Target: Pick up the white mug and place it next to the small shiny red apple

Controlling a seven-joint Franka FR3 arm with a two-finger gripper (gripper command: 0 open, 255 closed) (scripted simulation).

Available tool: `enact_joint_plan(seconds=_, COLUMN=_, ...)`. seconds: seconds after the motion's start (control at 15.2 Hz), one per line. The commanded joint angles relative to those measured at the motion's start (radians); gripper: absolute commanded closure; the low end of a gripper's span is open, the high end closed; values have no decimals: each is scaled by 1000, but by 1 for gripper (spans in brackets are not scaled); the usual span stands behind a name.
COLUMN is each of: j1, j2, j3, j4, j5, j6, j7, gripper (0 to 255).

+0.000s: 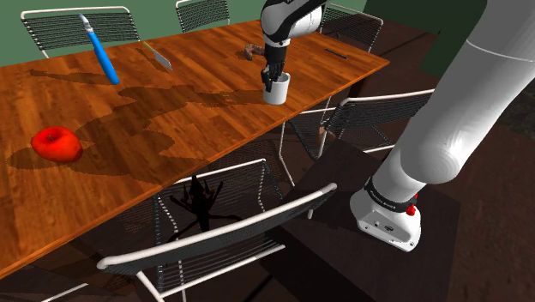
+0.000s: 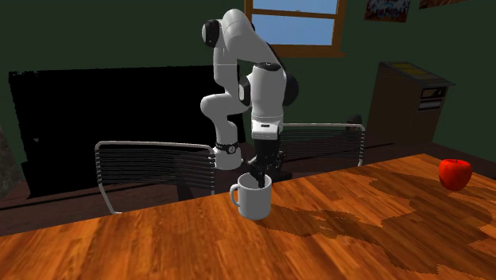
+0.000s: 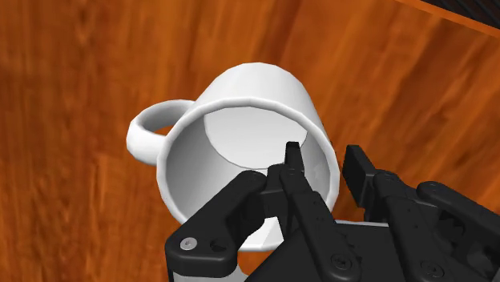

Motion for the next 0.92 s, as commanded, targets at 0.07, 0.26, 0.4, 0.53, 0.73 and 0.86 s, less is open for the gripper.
enact_joint_plan(seconds=0.07, j1=0, j2=0, j3=0, j4=0, j5=0, j6=0, j7=0, gripper=255)
enact_joint_plan(seconds=0.26, j1=0, j2=0, j3=0, j4=0, j5=0, j6=0, j7=0, gripper=255)
enact_joint_plan(seconds=0.4, j1=0, j2=0, j3=0, j4=0, j5=0, j6=0, j7=0, gripper=255)
enact_joint_plan(seconds=0.53, j1=0, j2=-8, j3=0, j4=5, j5=-2, j6=-13, j7=2, gripper=255)
enact_joint_plan(seconds=0.73, j1=1, j2=-29, j3=0, j4=23, j5=-9, j6=-52, j7=7, gripper=255)
enact_joint_plan(seconds=0.86, j1=1, j2=-43, j3=0, j4=36, j5=-13, j6=-78, j7=10, gripper=255)
